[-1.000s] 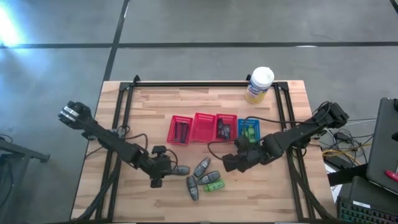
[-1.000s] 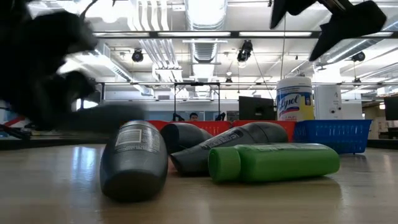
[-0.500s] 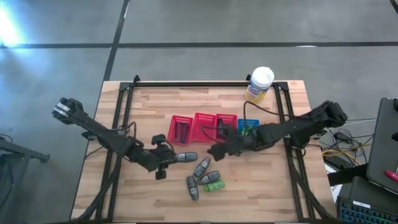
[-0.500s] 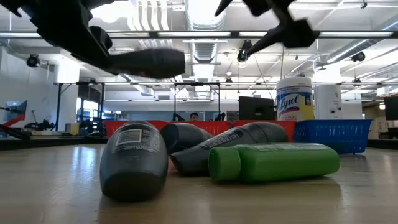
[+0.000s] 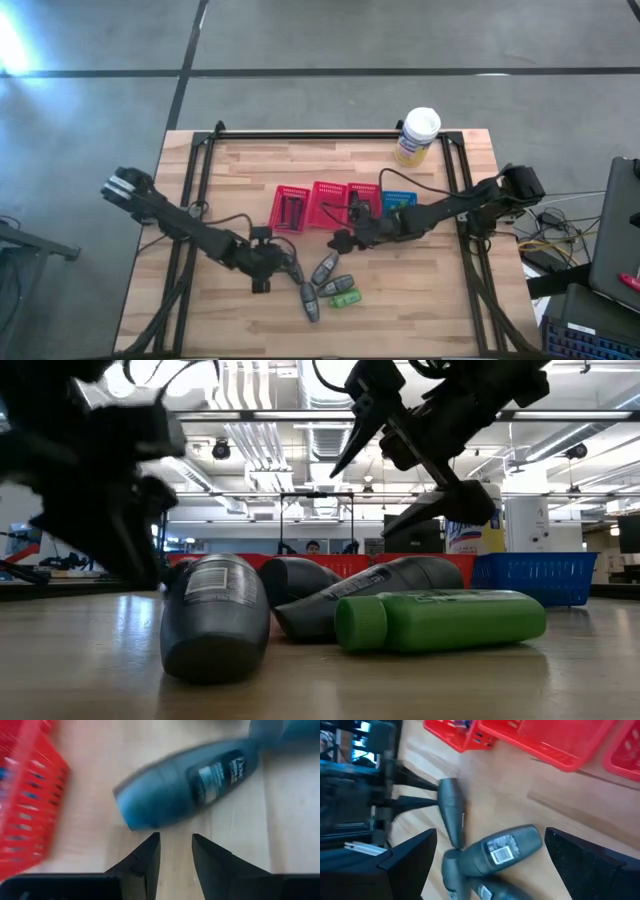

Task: Pick & Place Travel size toiletries
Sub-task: Put the deodorant into the middle red bin

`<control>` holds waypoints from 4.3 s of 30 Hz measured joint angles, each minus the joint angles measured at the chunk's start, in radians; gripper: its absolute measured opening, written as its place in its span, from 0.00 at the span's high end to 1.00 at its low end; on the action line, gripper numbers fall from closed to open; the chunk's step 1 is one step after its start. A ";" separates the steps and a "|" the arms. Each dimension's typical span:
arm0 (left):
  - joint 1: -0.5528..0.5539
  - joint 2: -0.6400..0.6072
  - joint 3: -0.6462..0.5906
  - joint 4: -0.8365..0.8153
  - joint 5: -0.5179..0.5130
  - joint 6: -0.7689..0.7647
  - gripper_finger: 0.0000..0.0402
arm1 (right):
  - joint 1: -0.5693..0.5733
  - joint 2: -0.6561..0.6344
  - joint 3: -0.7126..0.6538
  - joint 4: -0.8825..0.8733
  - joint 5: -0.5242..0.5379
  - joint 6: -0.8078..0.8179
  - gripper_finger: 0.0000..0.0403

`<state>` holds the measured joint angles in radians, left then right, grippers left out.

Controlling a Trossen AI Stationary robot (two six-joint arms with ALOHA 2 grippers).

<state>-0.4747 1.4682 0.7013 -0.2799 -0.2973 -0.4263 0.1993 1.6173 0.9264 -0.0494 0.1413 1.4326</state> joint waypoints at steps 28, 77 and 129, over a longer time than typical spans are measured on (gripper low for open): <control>0.069 0.116 0.162 0.019 0.068 -0.969 0.38 | 0.025 -0.015 0.001 -0.058 -0.023 -0.031 0.09; -0.013 0.462 0.699 -0.545 -0.065 -1.230 0.38 | 0.162 -0.019 0.001 -0.157 -0.038 -0.172 0.09; -0.051 0.371 0.599 -0.533 -0.169 -0.651 0.54 | 0.070 -0.076 0.001 -0.089 -0.151 -0.264 0.18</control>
<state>-0.5253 1.8390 1.2999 -0.8131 -0.4665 -1.0770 0.2695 1.5411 0.9272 -0.1379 -0.0095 1.1691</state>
